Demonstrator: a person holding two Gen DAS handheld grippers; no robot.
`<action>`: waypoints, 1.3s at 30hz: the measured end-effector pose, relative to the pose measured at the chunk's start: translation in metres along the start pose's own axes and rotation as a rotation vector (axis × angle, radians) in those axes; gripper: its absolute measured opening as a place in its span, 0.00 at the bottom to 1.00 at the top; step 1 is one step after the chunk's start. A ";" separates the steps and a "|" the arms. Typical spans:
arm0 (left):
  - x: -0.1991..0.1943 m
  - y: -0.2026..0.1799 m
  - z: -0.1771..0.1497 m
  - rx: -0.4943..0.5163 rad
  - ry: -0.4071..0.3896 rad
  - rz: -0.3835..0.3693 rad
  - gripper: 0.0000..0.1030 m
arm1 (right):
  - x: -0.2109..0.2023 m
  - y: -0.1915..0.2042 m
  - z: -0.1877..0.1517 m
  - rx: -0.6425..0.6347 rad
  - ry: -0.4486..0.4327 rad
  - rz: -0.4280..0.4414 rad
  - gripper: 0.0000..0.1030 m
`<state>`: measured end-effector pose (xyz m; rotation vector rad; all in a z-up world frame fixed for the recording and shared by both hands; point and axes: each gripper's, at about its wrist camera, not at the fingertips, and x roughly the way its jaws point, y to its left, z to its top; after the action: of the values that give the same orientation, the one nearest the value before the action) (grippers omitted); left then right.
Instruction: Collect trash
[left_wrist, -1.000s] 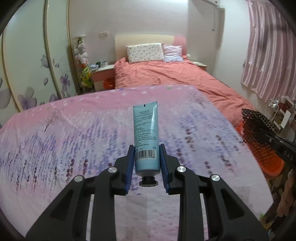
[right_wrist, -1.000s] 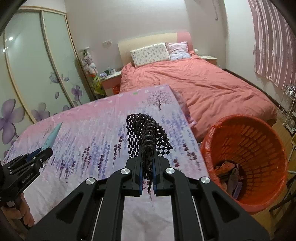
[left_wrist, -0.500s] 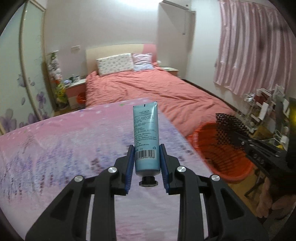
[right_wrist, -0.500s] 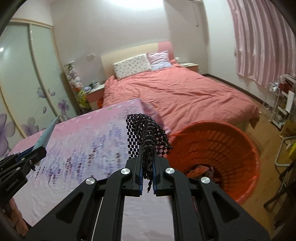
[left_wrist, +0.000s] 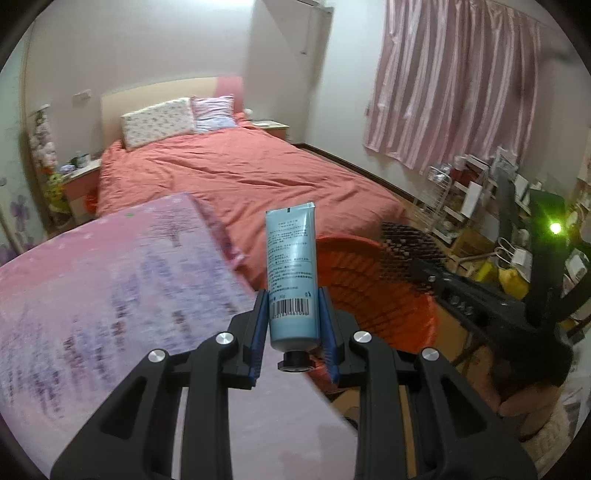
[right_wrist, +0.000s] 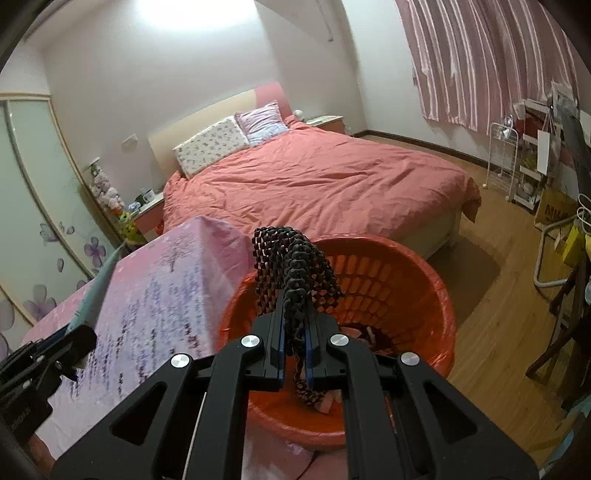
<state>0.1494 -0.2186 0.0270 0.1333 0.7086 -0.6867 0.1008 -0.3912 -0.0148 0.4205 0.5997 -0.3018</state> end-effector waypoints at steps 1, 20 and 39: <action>0.007 -0.005 0.002 0.007 0.005 -0.006 0.26 | 0.005 -0.006 0.002 0.012 0.007 0.004 0.07; 0.018 0.016 -0.027 -0.005 0.010 0.181 0.80 | -0.030 -0.021 -0.007 -0.035 -0.074 -0.053 0.71; -0.201 0.083 -0.173 -0.241 -0.199 0.596 0.96 | -0.175 0.089 -0.130 -0.230 -0.355 -0.169 0.98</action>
<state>-0.0061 0.0111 0.0143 0.0483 0.5163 -0.0406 -0.0639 -0.2273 0.0189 0.0894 0.3168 -0.4525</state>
